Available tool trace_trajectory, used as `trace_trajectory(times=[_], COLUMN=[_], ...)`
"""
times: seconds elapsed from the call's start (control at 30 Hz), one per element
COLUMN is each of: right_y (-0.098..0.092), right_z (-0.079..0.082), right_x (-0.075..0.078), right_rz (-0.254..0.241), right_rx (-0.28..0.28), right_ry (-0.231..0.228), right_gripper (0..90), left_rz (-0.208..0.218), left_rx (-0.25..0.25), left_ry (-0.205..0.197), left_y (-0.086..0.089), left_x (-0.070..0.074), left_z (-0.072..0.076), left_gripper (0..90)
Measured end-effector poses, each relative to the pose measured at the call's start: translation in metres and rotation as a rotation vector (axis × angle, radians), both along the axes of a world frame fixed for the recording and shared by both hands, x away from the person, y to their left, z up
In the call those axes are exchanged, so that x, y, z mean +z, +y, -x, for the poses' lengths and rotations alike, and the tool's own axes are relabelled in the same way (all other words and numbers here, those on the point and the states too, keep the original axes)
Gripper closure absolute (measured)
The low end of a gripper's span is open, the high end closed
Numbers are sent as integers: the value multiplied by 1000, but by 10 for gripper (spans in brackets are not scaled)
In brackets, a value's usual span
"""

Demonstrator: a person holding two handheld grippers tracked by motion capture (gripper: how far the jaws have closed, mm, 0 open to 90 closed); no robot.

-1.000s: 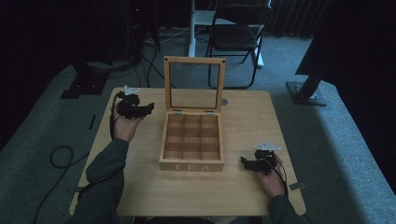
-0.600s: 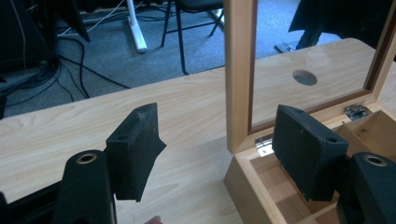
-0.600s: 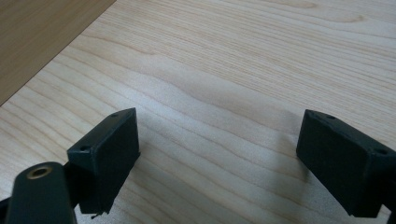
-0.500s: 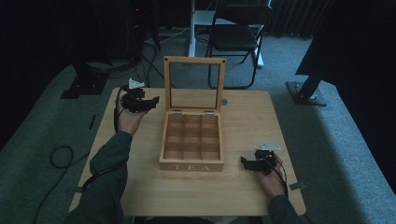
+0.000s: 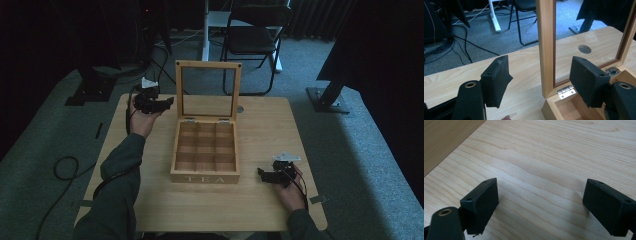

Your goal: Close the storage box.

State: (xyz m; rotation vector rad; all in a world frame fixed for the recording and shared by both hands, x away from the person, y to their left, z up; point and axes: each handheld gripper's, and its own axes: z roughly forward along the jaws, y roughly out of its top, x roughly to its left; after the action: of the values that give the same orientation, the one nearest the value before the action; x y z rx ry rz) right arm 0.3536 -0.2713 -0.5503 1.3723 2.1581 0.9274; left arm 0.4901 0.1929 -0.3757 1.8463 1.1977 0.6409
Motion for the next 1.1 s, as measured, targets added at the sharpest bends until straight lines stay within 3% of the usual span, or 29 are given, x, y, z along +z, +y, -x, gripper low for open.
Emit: trace_trajectory(times=[0.1, 0.3, 0.43, 0.67, 0.87, 1.1], right_y=[0, 0, 0, 0, 0, 0], right_z=[0, 0, 0, 0, 0, 0], right_x=[0, 0, 0, 0, 0, 0], right_rz=[0, 0, 0, 0, 0, 0], right_rx=[0, 0, 0, 0, 0, 0], right_ry=[0, 0, 0, 0, 0, 0], right_gripper=[128, 128, 128, 128, 128, 128], left_rz=[-6, 30, 21, 1, 0, 33], left_rx=[0, 11, -1, -4, -26, -44], left_ry=[3, 11, 25, 64, 72, 71], left_y=[-1, -1, -4, -13, -23, -30], left_x=[2, 5, 6, -2, -7, -8], left_z=[-4, -12, -18, -32, -40, -48], left_gripper=[322, 341, 358, 362, 363, 350])
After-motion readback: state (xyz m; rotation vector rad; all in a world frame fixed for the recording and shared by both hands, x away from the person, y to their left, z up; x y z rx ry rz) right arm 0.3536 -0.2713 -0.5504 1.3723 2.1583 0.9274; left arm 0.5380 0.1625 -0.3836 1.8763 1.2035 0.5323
